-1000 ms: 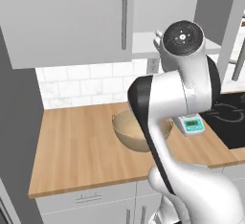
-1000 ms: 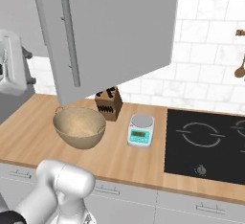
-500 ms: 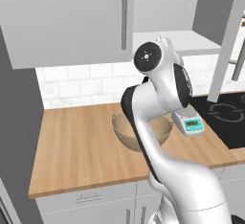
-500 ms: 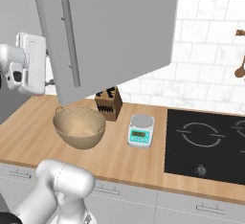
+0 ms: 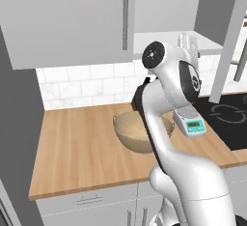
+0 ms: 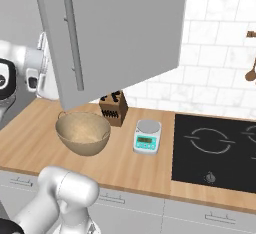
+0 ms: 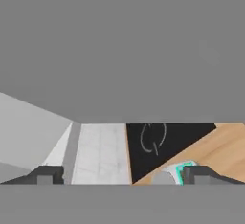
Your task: Open the cabinet, pick up the bread from the cabinet and place it in the basket. Then move the basket to the dining counter.
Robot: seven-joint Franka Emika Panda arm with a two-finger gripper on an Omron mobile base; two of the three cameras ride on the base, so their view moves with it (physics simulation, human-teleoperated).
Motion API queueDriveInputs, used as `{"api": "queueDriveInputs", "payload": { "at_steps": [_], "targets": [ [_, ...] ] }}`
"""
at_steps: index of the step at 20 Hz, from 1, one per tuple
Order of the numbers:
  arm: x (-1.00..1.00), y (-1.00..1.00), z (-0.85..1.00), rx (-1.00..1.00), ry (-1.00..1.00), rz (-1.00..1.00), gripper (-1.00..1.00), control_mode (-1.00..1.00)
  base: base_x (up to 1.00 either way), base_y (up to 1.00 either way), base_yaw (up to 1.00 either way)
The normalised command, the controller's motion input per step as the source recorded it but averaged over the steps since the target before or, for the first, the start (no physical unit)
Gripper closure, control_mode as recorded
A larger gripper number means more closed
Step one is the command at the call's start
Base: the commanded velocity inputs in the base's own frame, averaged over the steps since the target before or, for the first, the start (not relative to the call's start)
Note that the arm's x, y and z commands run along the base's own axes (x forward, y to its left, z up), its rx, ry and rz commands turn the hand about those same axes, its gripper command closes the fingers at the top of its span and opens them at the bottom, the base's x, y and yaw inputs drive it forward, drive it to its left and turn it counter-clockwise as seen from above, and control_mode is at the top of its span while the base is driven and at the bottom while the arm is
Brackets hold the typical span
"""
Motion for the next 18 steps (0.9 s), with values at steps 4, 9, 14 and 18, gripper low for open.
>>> {"api": "queueDriveInputs", "payload": {
  "at_steps": [4, 9, 14, 18],
  "targets": [
    [-0.21, -0.36, 0.0, 0.06, -0.18, -0.24, -1.0, -1.0, 0.0, 0.0, 0.0],
    [-0.75, -0.45, 0.03, 0.1, -0.12, -0.25, -1.0, -1.0, 0.0, 0.0, 0.0],
    [-0.37, -0.81, 0.11, 0.12, -0.05, -0.25, -1.0, -1.0, 0.0, 0.0, 0.0],
    [-0.06, -0.98, 0.2, 0.14, -0.01, -0.19, -1.0, -1.0, 0.0, 0.0, 0.0]
  ]
}}
